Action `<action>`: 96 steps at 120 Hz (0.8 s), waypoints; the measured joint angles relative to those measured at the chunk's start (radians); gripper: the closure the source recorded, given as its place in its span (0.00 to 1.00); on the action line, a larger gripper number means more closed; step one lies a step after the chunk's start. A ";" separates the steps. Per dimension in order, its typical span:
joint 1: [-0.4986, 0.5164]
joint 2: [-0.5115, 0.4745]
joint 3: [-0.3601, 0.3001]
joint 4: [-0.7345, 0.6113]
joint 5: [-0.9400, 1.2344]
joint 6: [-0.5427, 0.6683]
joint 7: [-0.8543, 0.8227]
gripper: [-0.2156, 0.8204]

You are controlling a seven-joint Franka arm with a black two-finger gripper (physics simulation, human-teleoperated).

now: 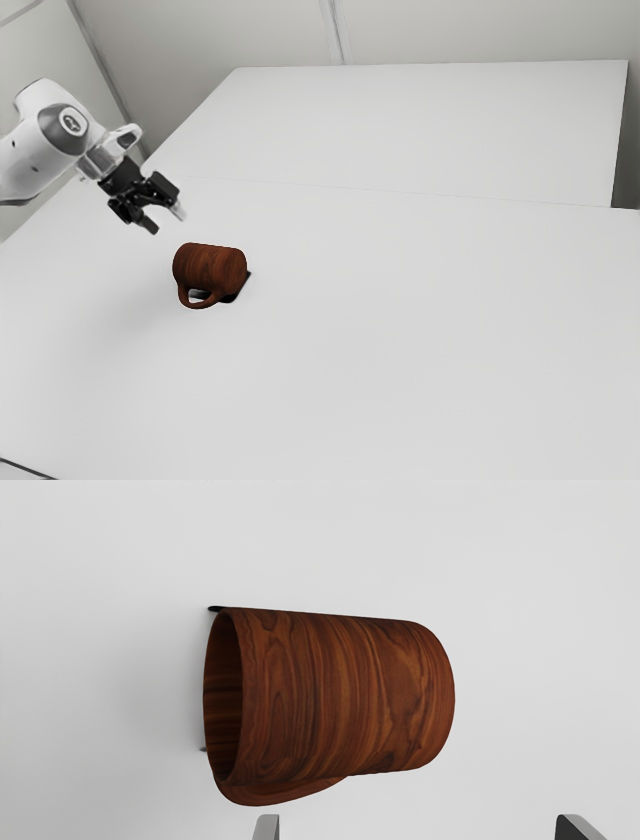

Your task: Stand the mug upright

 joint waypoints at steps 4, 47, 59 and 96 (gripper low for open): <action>0.011 0.015 0.000 0.004 -0.011 0.003 0.020 0.21; 0.102 0.199 -0.007 0.107 -0.140 -0.026 0.263 0.21; 0.118 0.246 -0.007 0.124 -0.181 -0.053 0.330 0.21; 0.157 0.293 -0.037 0.136 -0.278 -0.127 0.433 0.21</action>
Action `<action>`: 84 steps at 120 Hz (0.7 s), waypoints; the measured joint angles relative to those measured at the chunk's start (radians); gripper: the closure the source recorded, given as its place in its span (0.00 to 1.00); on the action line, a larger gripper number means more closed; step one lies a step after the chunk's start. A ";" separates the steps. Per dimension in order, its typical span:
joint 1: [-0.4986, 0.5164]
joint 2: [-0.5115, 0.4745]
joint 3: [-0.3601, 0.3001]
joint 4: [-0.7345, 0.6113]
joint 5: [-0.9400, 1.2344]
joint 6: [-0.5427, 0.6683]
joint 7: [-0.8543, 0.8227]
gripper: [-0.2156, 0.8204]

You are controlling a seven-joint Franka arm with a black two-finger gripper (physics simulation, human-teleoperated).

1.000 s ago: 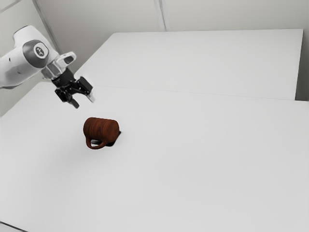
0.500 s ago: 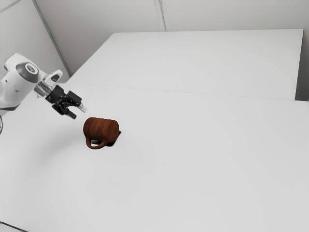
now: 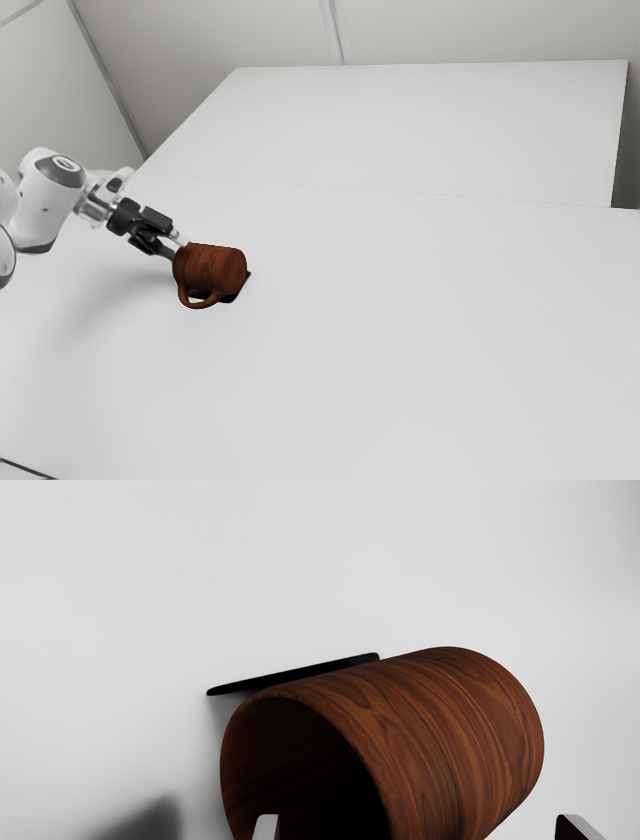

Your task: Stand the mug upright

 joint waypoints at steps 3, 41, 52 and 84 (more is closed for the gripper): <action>0.003 0.005 -0.002 0.000 -0.014 -0.008 0.004 0.21; 0.028 0.055 -0.029 -0.003 -0.098 -0.110 0.013 0.31; 0.040 0.068 -0.039 -0.003 -0.105 -0.130 0.012 0.45; 0.049 0.065 -0.050 -0.001 -0.122 -0.170 0.008 0.77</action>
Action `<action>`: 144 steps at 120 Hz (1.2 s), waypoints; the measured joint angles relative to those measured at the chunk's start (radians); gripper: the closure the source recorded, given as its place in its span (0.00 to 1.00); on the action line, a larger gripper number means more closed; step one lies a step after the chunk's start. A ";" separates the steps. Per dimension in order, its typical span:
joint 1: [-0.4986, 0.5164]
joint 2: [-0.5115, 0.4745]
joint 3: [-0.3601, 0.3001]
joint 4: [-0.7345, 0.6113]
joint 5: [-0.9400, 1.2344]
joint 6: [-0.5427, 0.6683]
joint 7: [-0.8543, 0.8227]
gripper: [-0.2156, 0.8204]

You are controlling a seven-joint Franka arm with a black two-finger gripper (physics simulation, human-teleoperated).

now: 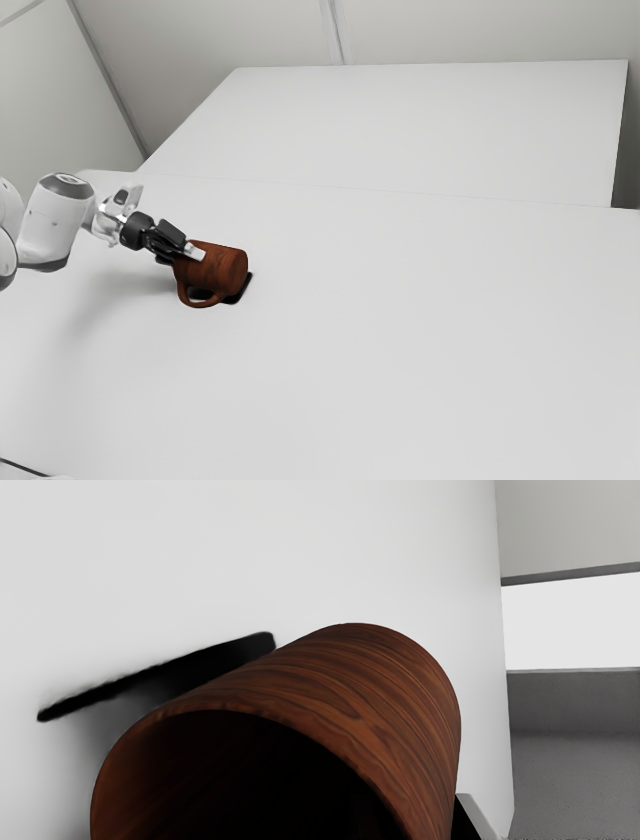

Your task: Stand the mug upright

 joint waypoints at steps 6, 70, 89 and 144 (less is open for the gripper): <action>0.001 0.000 -0.001 0.000 -0.001 -0.004 0.000 0.81; -0.001 -0.082 -0.030 -0.013 0.017 0.013 -0.001 0.96; -0.058 -0.182 -0.030 -0.062 0.120 0.085 -0.005 0.96; -0.235 -0.389 -0.033 -0.308 0.540 0.456 -0.040 0.97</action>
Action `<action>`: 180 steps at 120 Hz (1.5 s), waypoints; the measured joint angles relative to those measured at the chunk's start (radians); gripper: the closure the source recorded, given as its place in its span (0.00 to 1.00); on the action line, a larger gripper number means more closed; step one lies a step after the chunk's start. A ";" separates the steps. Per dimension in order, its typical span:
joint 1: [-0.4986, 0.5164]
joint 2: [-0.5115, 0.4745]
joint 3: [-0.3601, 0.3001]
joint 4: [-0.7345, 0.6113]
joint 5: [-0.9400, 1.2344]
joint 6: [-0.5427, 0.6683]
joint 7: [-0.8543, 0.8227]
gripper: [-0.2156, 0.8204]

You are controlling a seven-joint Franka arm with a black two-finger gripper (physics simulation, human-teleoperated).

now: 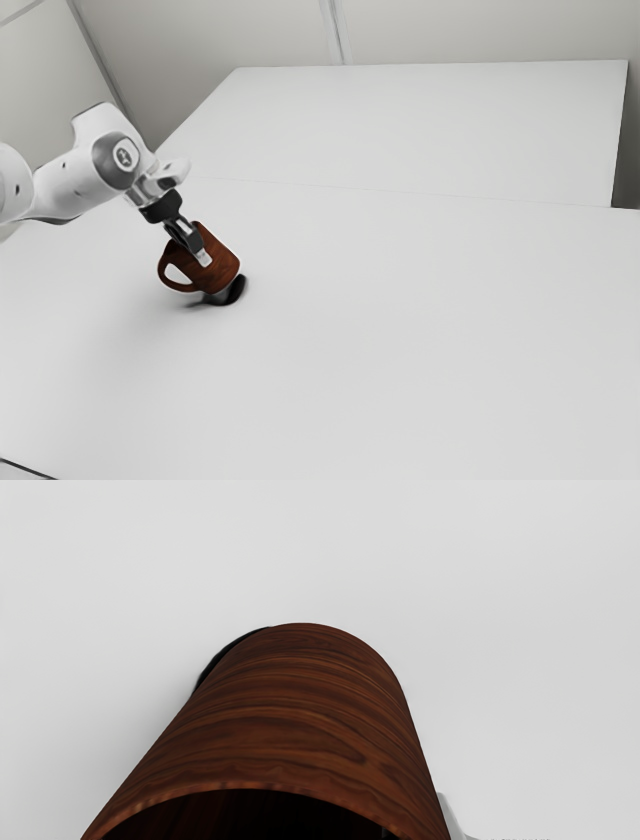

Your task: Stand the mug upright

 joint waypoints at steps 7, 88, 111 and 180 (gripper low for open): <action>-0.001 -0.016 -0.005 -0.021 0.026 0.029 -0.007 0.97; -0.012 -0.097 -0.051 -0.146 0.194 0.073 -0.133 0.97; -0.014 -0.094 -0.057 -0.143 0.219 0.058 -0.168 0.63; -0.015 -0.190 -0.093 -0.090 0.222 -0.035 -0.268 0.24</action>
